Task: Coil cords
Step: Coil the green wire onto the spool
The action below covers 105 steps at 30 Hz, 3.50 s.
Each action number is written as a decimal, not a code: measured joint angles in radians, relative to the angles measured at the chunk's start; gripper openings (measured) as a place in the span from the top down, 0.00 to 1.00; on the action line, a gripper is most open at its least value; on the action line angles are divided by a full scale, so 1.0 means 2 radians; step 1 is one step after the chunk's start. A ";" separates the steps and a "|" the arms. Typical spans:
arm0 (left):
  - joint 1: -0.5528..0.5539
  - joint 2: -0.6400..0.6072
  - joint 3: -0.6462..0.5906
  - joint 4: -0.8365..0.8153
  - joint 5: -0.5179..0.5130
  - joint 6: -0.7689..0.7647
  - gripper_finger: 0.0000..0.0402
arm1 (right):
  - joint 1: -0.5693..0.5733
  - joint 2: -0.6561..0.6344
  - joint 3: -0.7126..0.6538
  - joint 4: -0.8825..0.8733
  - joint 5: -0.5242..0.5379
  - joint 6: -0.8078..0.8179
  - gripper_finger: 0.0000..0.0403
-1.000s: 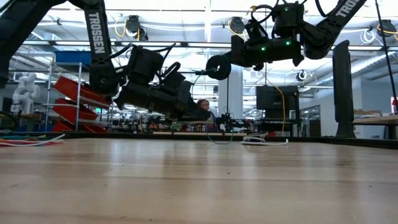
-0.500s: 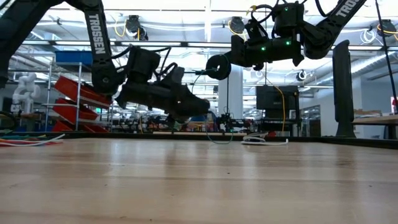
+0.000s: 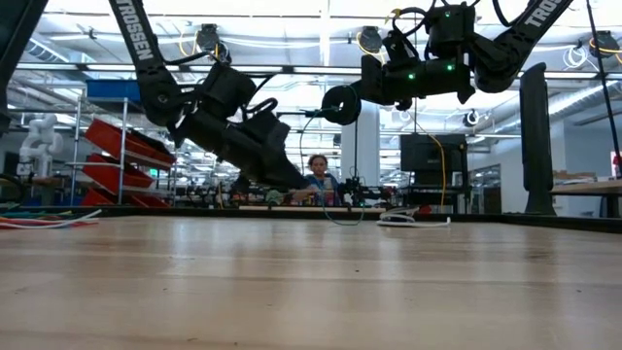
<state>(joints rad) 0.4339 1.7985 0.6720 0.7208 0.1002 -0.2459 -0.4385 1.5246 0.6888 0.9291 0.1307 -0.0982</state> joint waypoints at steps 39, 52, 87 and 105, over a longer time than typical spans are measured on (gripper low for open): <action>-0.022 0.001 0.000 -0.010 -0.028 0.012 0.79 | 0.000 0.000 0.000 0.004 0.001 0.004 0.98; -0.022 0.001 0.000 0.003 -0.028 0.009 0.79 | 0.000 0.000 0.000 0.002 0.000 0.002 0.98; -0.037 0.049 0.000 0.103 -0.105 -0.033 0.66 | 0.000 0.000 0.000 0.000 0.000 0.023 0.98; -0.010 0.065 0.008 0.150 -0.113 -0.058 0.62 | 0.000 0.000 0.000 0.000 0.000 0.026 0.98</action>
<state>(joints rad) 0.4138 1.9289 0.6883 1.0218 -0.1257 -0.3615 -0.4385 1.5242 0.6888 0.9298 0.1302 -0.0456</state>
